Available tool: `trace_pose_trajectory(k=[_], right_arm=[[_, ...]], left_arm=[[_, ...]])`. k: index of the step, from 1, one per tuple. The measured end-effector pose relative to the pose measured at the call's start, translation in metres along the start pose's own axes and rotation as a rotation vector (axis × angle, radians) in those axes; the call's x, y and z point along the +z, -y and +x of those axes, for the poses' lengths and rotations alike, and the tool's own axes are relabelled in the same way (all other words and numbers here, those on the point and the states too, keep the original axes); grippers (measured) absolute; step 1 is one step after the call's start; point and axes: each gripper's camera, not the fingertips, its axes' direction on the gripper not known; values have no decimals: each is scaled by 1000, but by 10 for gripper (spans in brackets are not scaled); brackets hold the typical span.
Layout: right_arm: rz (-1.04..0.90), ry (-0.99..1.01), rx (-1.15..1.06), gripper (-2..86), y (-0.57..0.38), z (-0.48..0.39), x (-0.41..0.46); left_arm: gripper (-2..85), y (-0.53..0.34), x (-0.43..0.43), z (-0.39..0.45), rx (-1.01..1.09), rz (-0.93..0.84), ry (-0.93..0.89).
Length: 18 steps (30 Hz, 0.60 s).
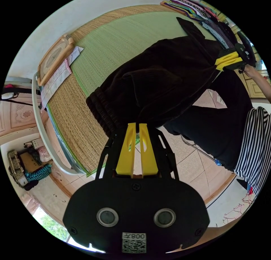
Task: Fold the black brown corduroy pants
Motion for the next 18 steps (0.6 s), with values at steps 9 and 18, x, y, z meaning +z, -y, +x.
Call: trace_pose_trajectory(k=[9, 18], right_arm=[[-69, 27, 22, 17, -23, -8, 39], [-77, 64, 85, 21, -44, 6, 60]], left_arm=[[18, -20, 27, 13, -6, -4, -18], [20, -37, 63, 27, -4, -22, -5]])
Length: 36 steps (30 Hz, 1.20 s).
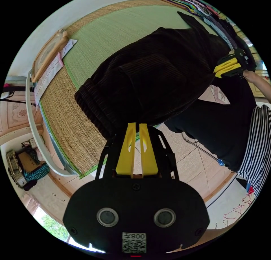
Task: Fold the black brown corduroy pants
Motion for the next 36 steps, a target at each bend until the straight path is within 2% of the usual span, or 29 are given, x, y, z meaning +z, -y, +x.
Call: trace_pose_trajectory(k=[6, 11, 18, 23, 25, 28, 36], right_arm=[[15, 62, 62, 24, -13, 18, 1], [22, 94, 79, 26, -25, 30, -7], [35, 90, 83, 27, -39, 39, -20], [58, 109, 107, 27, -51, 51, -35], [67, 119, 122, 28, -55, 55, -41], [78, 131, 138, 28, -63, 62, -52], [156, 268, 241, 25, -89, 90, -89]], left_arm=[[23, -19, 14, 1, -59, 31, -40], [46, -51, 17, -1, -146, 126, -100], [34, -91, 34, 10, -299, 274, -179], [14, -89, 60, 35, -365, 445, -407], [9, -77, 75, 45, -369, 439, -457], [5, -58, 101, 58, -390, 310, -412], [2, -54, 107, 69, -410, 312, -411]])
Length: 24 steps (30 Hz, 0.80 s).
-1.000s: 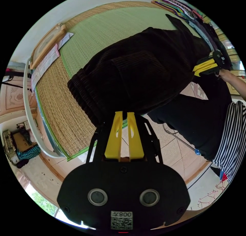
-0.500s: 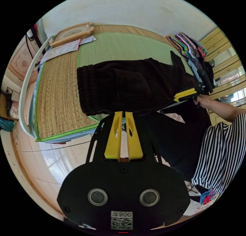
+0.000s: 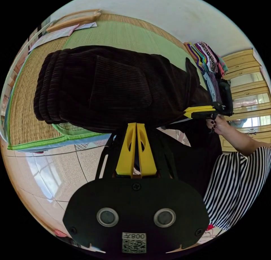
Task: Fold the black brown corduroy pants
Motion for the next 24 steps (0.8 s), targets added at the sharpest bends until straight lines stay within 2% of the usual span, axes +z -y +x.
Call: trace_pose_trajectory(k=[6, 11, 14, 24], right_arm=[[68, 96, 70, 9, -29, 23, -50], [220, 16, 207, 14, -41, 73, -132], [281, -72, 278, 31, -26, 103, -182], [217, -340, 464, 78, 53, 178, -275]], left_arm=[[6, 16, 5, 55, 109, 84, 53], [37, 68, 44, 119, 271, 52, -131], [61, 103, 73, 150, 308, 6, -162], [71, 177, 139, 211, 310, -130, -173]])
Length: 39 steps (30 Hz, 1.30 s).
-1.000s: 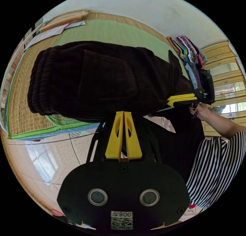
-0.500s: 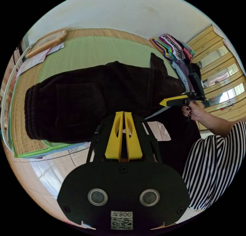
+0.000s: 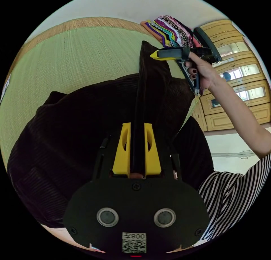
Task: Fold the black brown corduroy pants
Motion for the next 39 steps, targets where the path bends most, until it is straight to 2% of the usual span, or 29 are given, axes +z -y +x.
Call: trace_pose_trajectory(k=[8, 16, 21, 29, 39], right_arm=[[-151, -72, 103, 81, 41, 23, -2], [-198, -113, 42, 43, 36, 32, -37], [-146, -73, -12, 29, 10, 48, -88], [54, 50, -53, 23, -115, 109, -214], [112, 191, 154, 20, -282, 198, -235]], left_arm=[[56, 35, 26, 28, 6, -9, -56], [44, 67, 36, 66, 31, -14, -94], [40, 86, 33, 105, 101, -2, -94], [34, 113, 50, 186, 296, -107, 6], [32, 145, 91, 246, 345, -268, 134]])
